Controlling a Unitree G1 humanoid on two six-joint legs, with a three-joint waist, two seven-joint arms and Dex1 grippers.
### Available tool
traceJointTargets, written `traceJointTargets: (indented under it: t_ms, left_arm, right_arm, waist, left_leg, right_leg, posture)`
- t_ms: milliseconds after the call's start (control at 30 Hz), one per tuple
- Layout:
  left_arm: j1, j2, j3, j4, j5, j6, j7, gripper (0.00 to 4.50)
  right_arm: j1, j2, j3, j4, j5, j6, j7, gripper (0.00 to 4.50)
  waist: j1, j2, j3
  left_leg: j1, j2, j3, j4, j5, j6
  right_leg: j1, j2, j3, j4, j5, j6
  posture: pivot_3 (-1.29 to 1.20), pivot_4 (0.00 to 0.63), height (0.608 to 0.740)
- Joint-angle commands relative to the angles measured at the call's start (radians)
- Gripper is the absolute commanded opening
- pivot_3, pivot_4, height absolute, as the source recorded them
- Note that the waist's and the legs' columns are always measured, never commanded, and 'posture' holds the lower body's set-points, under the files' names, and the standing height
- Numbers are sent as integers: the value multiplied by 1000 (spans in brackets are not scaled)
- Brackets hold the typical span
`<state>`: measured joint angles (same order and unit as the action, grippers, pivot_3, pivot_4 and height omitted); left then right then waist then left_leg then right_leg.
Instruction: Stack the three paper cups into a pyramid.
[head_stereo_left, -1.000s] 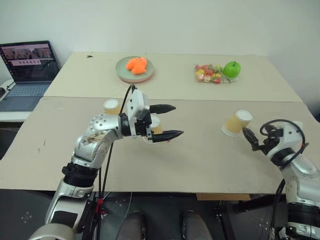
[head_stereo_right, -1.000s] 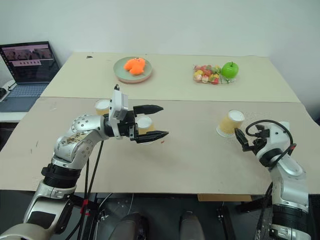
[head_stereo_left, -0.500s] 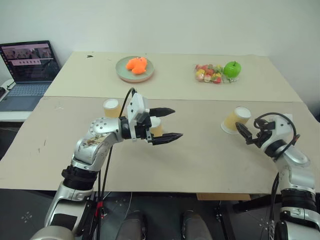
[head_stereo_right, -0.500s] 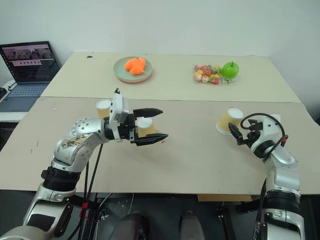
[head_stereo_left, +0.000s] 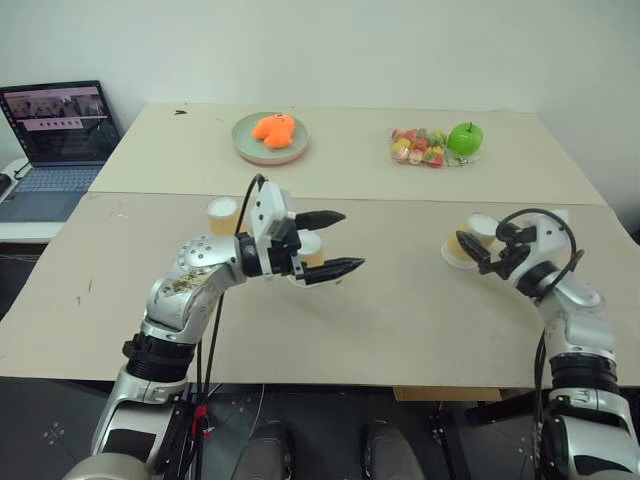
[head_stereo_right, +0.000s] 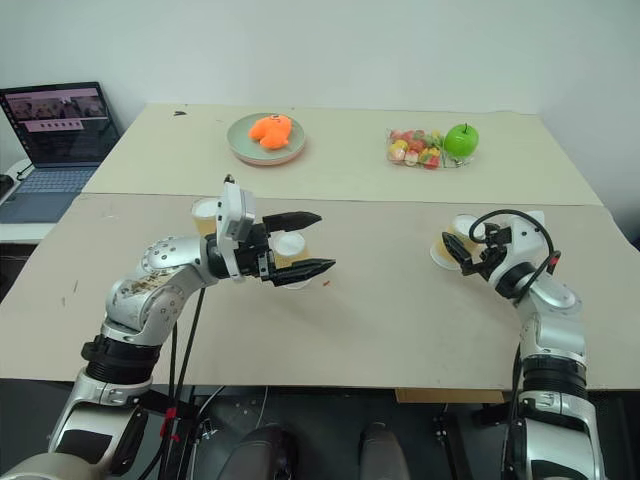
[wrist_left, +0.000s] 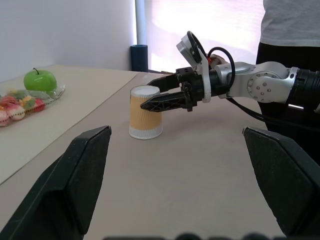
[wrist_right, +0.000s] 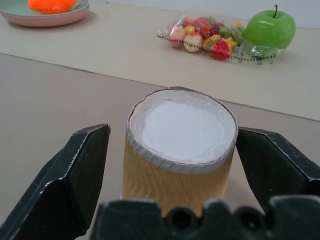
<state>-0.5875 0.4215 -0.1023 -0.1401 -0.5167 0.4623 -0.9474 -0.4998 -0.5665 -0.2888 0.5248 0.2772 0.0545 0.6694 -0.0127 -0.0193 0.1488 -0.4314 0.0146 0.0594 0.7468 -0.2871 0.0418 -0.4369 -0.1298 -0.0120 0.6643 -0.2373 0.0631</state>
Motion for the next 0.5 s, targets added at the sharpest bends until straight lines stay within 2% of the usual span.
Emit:
traceJointTargets:
  t_ms: [33,67,133,167,233,500]
  left_arm:
    - [1,0,43,-42,-26,5,21,4500]
    - [2,2,46,-44,-26,6,25,4500]
    - [11,9,63,-57,-35,18,36,4500]
    - [15,13,73,-64,-41,25,42,4500]
    - [24,22,95,-76,-54,41,55,4500]
    - [153,96,204,-128,-78,92,122,4500]
  right_arm:
    - [-38,-18,-8,38,-2,-59,12,3961]
    - [-43,-17,-6,47,-2,-65,16,3844]
    - [-56,-13,-1,64,-5,-80,15,3112]
    - [-62,-10,1,70,-6,-84,14,2958]
    - [-74,-5,1,83,-9,-90,6,2355]
    - [-143,22,37,86,-8,-87,26,2268]
  waist:
    - [0,0,0]
    - [0,0,0]
    - [0,0,0]
    - [0,0,0]
    - [-1,0,0]
    - [-5,0,0]
  left_leg:
    - [0,0,0,0,0,0]
    - [0,0,0,0,0,0]
    - [0,0,0,0,0,0]
    - [0,0,0,0,0,0]
    - [0,0,0,0,0,0]
    - [0,0,0,0,0,-1]
  right_leg:
    - [0,0,0,0,0,0]
    - [0,0,0,0,0,0]
    - [0,0,0,0,0,0]
    - [0,0,0,0,0,0]
    - [0,0,0,0,0,0]
    - [-1,0,0,1,0,0]
  posture:
    - [0,150,676]
    - [0,150,676]
    - [0,150,676]
    - [0,150,676]
    - [0,150,676]
    - [0,150,676]
